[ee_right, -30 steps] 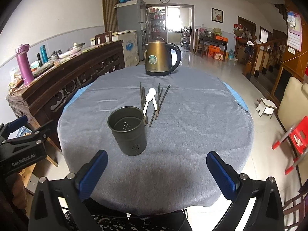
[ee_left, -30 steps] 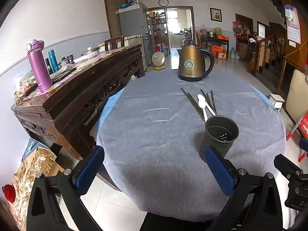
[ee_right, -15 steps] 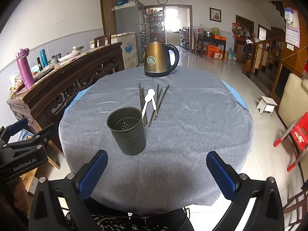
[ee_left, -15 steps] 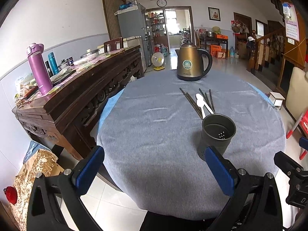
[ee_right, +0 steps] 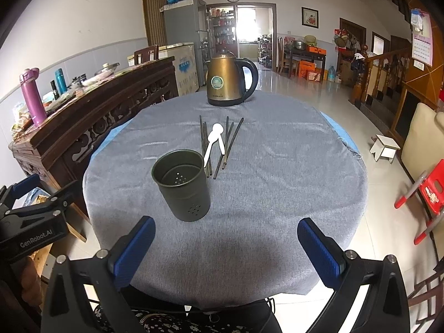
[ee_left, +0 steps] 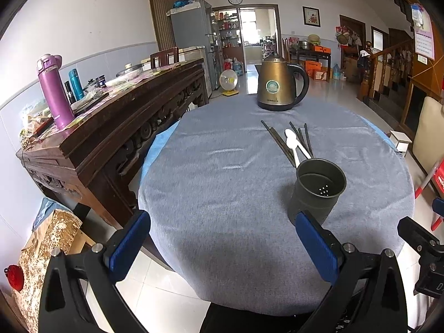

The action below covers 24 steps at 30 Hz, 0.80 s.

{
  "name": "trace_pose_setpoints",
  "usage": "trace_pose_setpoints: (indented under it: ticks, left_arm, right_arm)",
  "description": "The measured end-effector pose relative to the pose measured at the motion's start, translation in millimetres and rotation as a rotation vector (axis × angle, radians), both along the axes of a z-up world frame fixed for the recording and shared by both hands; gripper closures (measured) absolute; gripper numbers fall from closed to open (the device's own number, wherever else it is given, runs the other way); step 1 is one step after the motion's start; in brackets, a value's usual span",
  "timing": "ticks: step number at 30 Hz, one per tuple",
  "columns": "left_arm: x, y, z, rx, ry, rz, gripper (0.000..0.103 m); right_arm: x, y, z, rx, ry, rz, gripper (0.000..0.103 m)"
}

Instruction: Organize utensils

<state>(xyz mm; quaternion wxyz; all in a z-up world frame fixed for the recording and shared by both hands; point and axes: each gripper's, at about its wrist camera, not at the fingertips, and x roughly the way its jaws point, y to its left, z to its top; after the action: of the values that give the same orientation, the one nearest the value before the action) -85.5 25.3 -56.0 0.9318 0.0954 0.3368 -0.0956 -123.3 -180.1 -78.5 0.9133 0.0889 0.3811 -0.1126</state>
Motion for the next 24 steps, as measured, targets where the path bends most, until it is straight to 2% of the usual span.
trace_pose_setpoints:
  ticks: [17, 24]
  left_arm:
    - [13.1, 2.2, -1.3, -0.011, 0.016, 0.010, 0.000]
    - [20.2, 0.2, -12.0, -0.001, 0.043, 0.008, 0.000]
  right_arm:
    - [14.3, -1.1, 0.6, -0.006, 0.009, -0.007, 0.000]
    - [19.3, -3.2, -7.7, 0.007, 0.033, -0.008, 0.000]
